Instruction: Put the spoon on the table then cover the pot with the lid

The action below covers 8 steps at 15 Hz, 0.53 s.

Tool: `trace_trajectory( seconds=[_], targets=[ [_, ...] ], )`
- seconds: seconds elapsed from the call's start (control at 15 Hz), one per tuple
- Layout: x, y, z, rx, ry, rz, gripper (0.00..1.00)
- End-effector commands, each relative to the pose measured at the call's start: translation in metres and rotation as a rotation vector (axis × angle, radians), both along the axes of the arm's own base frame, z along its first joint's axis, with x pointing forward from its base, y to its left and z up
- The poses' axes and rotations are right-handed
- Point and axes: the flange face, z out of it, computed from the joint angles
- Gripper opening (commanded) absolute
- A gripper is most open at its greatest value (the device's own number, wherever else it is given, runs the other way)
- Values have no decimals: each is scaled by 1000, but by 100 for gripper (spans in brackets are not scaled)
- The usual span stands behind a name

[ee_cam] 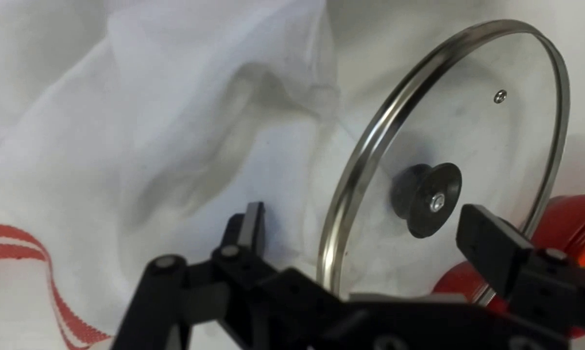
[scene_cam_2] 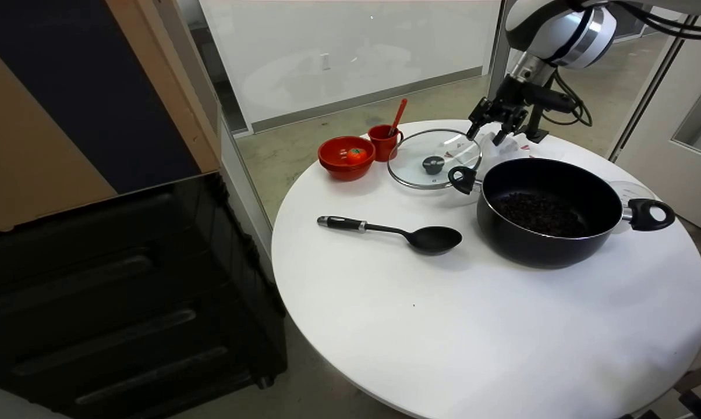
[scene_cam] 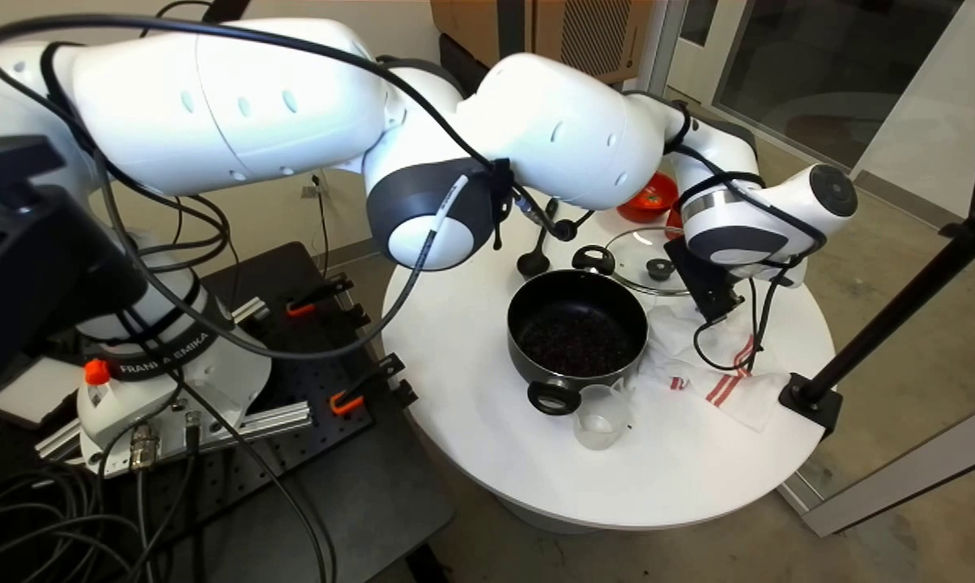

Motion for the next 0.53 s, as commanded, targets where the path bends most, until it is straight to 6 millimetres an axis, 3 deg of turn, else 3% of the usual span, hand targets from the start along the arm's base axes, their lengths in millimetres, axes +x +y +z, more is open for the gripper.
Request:
trace_trajectory(
  seconds=[0.0, 0.47],
  targets=[
    [2, 15, -2, 52, 27, -2, 100],
    [9, 28, 19, 107, 50, 13, 100]
  ],
)
